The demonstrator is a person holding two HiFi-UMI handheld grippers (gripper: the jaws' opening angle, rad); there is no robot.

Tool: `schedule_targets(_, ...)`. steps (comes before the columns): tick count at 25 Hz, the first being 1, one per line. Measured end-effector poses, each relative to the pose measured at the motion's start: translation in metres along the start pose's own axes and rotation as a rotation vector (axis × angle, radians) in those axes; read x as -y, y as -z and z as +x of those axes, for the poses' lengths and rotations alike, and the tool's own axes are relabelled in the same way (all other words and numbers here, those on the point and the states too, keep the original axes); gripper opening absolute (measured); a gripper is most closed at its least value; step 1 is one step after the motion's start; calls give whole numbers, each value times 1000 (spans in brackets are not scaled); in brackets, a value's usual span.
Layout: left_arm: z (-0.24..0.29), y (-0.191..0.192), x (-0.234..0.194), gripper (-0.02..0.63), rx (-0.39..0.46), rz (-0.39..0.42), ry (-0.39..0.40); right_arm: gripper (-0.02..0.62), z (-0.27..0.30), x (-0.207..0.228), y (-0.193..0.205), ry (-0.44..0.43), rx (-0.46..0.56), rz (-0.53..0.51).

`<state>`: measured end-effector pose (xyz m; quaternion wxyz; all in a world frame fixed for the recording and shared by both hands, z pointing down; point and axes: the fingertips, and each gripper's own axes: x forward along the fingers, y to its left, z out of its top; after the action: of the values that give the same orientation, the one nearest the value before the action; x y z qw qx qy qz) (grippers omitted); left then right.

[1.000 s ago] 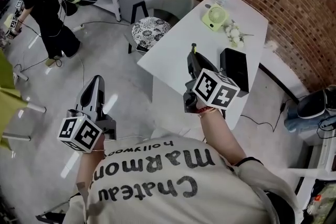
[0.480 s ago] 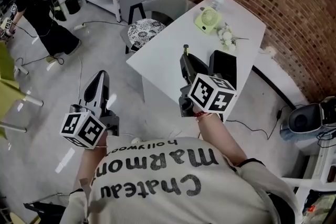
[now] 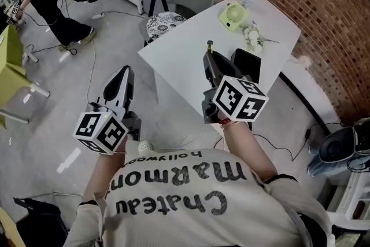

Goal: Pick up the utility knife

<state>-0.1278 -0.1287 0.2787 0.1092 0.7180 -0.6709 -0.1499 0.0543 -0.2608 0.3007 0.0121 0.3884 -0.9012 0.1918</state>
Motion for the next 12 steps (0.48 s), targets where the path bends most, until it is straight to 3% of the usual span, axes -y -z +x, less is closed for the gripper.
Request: schedule_targets(12,-26,5,33,2,22,9,-86,63,-34,-16,8,-114,-5,-18)
